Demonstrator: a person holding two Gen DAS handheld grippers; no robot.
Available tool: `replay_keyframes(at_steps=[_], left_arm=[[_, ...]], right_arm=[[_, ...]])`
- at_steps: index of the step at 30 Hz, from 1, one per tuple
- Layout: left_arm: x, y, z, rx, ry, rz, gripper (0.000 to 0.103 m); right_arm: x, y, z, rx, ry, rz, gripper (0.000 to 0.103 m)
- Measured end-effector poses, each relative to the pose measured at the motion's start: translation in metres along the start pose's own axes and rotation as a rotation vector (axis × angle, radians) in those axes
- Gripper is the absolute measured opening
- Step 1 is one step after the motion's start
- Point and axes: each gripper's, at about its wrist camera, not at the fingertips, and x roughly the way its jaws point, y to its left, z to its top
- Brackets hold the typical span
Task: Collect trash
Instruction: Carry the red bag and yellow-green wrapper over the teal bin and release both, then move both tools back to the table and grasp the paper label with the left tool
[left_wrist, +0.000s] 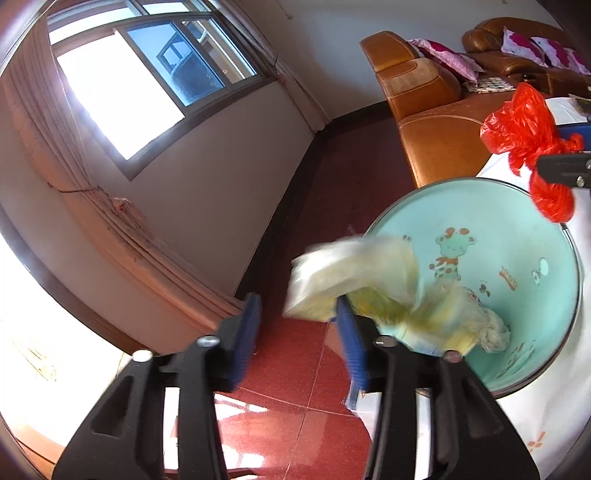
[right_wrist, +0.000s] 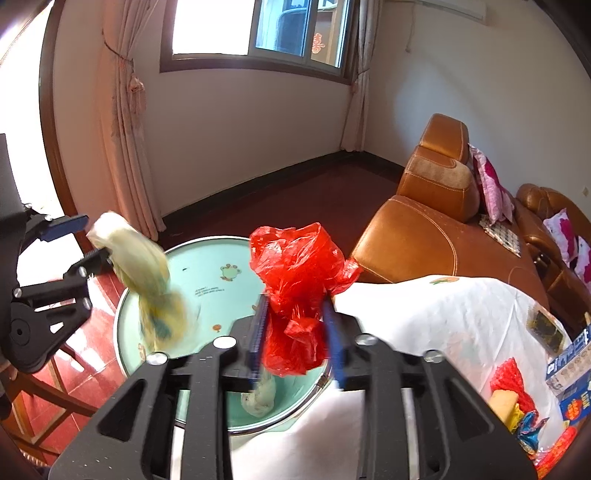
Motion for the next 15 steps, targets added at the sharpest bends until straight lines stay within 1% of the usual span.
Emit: replay_keyframes(at_steps=[2,5,6,8,14,15], left_arm=[[-0.0013,-0.0017,0.0003,0.002,-0.004,-0.007,0.048],[-0.0029,-0.0026,0.0007,0.000,-0.011,-0.007,0.055],[-0.0032,-0.0025,0.0006,0.000,-0.013,-0.004,0.059],[-0.0039,-0.0033,0.0008,0.000,-0.016,-0.004,0.061],[-0.0040,-0.0023,0.0015,-0.001,-0.018,0.006,0.064],[-0.0041,-0.0013,0.0019,-0.002,-0.019,0.006,0.066]], right_arm=[[0.0005,-0.0004,-0.0014,0.007,0.004,0.003,0.035],[-0.0007,0.0004,-0.0031,0.010,0.005,0.000,0.039],[-0.0011,0.0005,-0.0034,0.012,0.004,0.001,0.041],[-0.0020,0.0009,-0.0031,0.015,0.003,0.010,0.053],[-0.0059,0.0022,-0.0029,0.018,-0.006,0.008,0.053],[-0.0074,0.0018,-0.0030,0.022,-0.008,0.006,0.053]])
